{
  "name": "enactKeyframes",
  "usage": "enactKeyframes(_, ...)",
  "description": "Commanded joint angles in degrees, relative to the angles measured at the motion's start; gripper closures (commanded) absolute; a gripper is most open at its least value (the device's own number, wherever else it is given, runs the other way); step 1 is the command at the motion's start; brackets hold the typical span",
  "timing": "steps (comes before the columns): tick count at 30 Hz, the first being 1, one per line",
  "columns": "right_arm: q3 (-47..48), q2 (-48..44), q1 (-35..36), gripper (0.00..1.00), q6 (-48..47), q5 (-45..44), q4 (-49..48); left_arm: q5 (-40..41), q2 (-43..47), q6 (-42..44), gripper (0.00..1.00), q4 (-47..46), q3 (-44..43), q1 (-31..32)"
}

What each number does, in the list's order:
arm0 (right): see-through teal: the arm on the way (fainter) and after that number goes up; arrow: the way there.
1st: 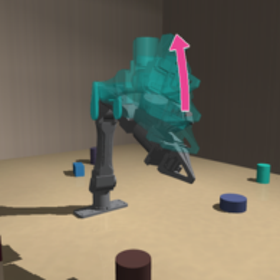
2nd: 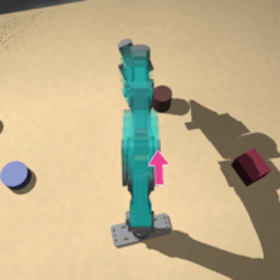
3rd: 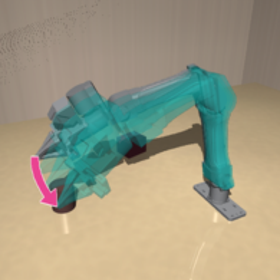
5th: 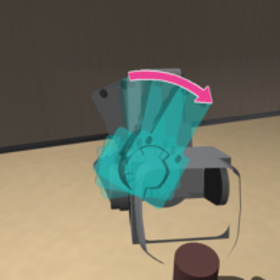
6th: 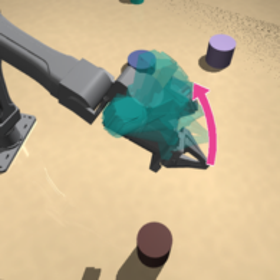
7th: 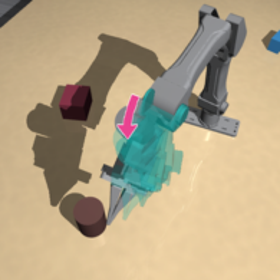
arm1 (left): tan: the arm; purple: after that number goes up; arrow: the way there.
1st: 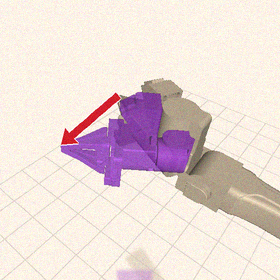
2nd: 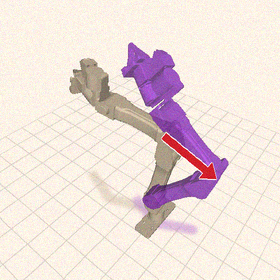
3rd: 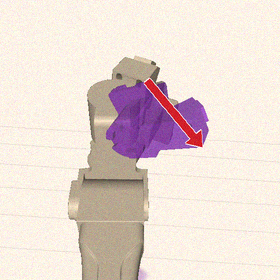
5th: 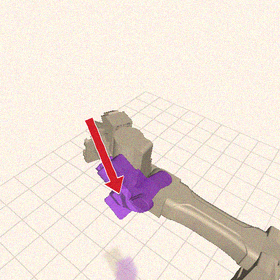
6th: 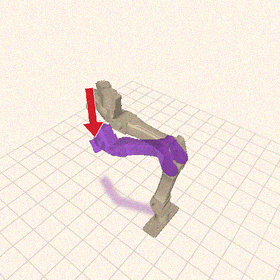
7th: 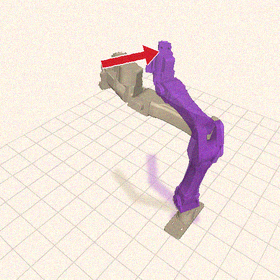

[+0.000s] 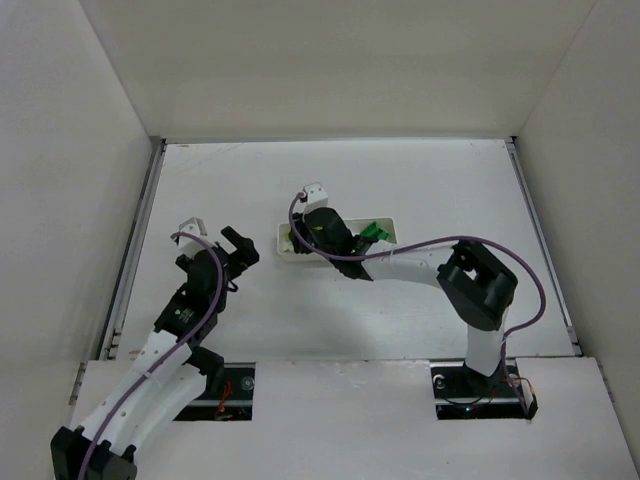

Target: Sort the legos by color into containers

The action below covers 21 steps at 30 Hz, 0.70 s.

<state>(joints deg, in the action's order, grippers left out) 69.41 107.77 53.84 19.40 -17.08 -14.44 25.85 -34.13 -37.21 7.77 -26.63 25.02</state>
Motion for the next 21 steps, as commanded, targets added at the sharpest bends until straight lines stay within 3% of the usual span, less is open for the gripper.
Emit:
enactKeyframes(1, 3.81, 0.69, -0.19, 0.53, -0.07, 0.29, -1.03, -2.29, -2.07, -2.42, 0.0, -4.25, 1.23, -0.19)
enactKeyframes(4, 3.54, -0.53, -0.54, 0.44, 0.73, 1.17, -1.73, -2.47, -3.4, -3.13, 0.0, -4.69, 1.76, -0.27)
enactKeyframes(9, -0.93, -7.21, -1.07, 0.42, 1.43, 0.73, -2.79, -1.85, -3.49, -3.39, 0.0, -3.99, 2.11, -0.71)
enactKeyframes(16, -19.55, -26.43, -2.56, 0.41, 5.03, -1.98, -7.71, -1.85, -2.79, -3.57, 0.0, 0.22, 2.73, -1.94)
enactKeyframes(21, -32.91, -43.92, -6.15, 0.61, 7.93, -8.65, -5.79, -1.06, 0.2, -3.39, 0.0, 6.37, 2.02, -3.08)
